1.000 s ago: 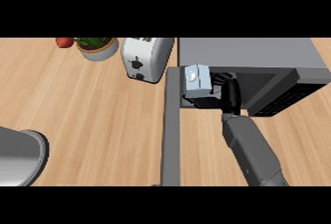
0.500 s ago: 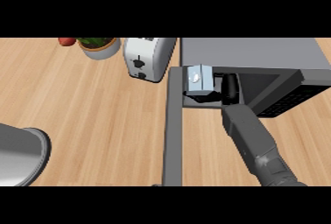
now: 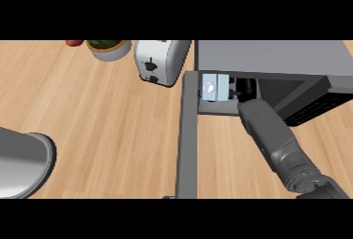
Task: Pick up the milk, place it into the microwave and close the microwave
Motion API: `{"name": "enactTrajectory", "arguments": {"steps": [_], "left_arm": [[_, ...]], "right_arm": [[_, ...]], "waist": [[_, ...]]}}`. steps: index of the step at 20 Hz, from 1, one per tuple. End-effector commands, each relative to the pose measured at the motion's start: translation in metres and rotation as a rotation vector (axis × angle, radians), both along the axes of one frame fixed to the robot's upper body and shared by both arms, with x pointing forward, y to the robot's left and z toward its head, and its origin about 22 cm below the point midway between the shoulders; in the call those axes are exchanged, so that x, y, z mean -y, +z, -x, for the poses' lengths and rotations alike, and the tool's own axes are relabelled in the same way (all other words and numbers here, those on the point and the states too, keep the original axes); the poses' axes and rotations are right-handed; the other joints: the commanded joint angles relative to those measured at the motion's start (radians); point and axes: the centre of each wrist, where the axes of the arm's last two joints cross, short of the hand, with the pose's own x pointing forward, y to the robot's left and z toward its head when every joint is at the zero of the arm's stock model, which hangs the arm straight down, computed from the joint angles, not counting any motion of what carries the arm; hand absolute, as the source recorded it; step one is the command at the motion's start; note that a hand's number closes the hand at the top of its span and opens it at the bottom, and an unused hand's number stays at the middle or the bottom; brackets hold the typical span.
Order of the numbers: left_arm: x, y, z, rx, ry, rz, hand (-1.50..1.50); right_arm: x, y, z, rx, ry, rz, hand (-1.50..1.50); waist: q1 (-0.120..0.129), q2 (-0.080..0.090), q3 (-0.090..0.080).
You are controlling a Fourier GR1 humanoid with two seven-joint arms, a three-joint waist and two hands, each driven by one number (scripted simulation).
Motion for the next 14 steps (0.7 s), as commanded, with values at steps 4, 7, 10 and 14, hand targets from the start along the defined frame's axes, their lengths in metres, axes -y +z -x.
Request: {"name": "enactTrajectory", "arguments": {"steps": [4, 7, 10, 14], "left_arm": [[-0.004, -0.006, 0.002, -0.003, -0.021, -0.002, -1.50], [-0.002, -0.006, -0.009, 0.008, -0.023, 0.009, -1.50], [-0.007, -0.006, -0.013, 0.010, -0.031, -0.013, -1.50], [-0.008, -0.001, -0.021, -0.001, -0.021, -0.014, -1.50]], "right_arm": [[-0.002, 0.017, -0.012, 0.037, -0.202, 0.124, 1.50], [-0.004, 0.024, -0.016, 0.031, -0.257, 0.121, 1.50], [0.016, 0.025, -0.017, 0.024, -0.300, 0.089, 1.50], [0.030, 0.026, -0.017, 0.010, -0.327, 0.085, 1.50]], "waist": [[0.035, 0.009, -0.001], [0.030, 0.010, -0.001], [0.038, 0.018, -0.001], [0.039, 0.022, 0.001]]}}
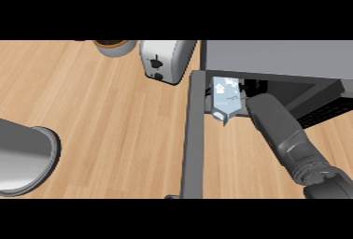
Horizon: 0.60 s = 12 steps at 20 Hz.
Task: Pick up the milk, place it into the microwave and close the microwave
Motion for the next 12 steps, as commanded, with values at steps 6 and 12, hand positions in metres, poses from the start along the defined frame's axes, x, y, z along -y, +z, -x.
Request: {"name": "enactTrajectory", "arguments": {"steps": [6, 12], "left_arm": [[0.001, -0.008, -0.005, -0.010, -0.029, 0.006, -1.50], [0.003, -0.003, -0.019, -0.008, -0.048, 0.004, -1.50]], "right_arm": [[0.046, 0.010, -0.004, -0.008, -0.175, -0.043, 1.50], [0.049, 0.007, -0.001, -0.027, -0.260, -0.010, 1.50]], "waist": [[0.018, 0.010, -0.002], [0.040, 0.019, -0.001]]}}
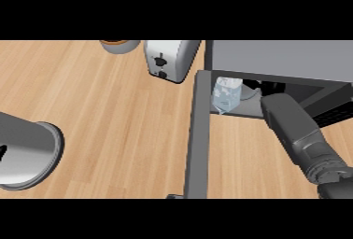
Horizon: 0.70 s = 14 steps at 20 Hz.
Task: Pick up the milk, place it into the microwave and close the microwave
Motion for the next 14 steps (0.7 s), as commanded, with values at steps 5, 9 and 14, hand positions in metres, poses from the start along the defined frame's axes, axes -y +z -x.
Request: {"name": "enactTrajectory", "arguments": {"steps": [5, 9, 14], "left_arm": [[0.000, -0.004, -0.008, -0.030, -0.016, 0.000, -1.50], [0.003, -0.006, -0.014, -0.015, -0.017, 0.008, -1.50], [0.001, -0.008, -0.014, -0.013, -0.013, -0.005, -1.50]], "right_arm": [[0.018, 0.002, 0.001, -0.021, -0.038, 0.094, -1.50], [0.020, 0.002, 0.001, -0.024, -0.044, 0.130, -1.50], [-0.009, 0.002, -0.002, 0.033, -0.053, 0.113, -1.50]], "waist": [[0.015, 0.003, -0.001], [0.024, 0.012, -0.001], [0.026, 0.005, -0.001]]}}
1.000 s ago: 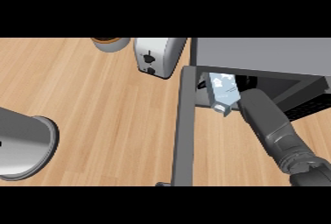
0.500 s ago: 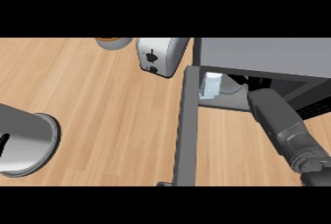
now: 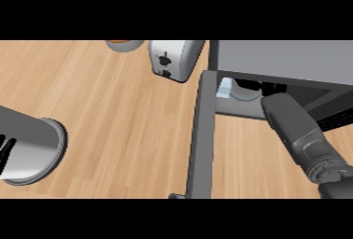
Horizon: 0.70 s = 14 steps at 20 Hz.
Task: Pick up the milk, place it into the microwave and close the microwave
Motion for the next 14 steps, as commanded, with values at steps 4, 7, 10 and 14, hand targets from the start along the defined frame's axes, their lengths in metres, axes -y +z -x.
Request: {"name": "enactTrajectory", "arguments": {"steps": [4, 7, 10, 14], "left_arm": [[-0.002, -0.010, 0.001, -0.024, -0.013, 0.000, -1.50], [-0.001, -0.011, -0.001, -0.032, 0.001, 0.000, -1.50], [-0.001, -0.007, -0.012, -0.007, -0.005, 0.001, -1.50], [-0.001, -0.007, -0.003, -0.022, 0.008, -0.008, -1.50]], "right_arm": [[-0.019, -0.001, -0.001, 0.032, 0.009, 0.031, -1.50], [-0.021, -0.003, 0.000, 0.018, 0.043, 0.049, -1.50], [-0.030, 0.003, -0.003, 0.013, 0.048, 0.018, -1.50], [-0.030, -0.003, 0.000, -0.009, 0.070, 0.018, -1.50]], "waist": [[0.014, 0.003, -0.004], [0.001, -0.001, -0.004], [-0.004, 0.000, -0.004], [-0.019, -0.014, -0.004]]}}
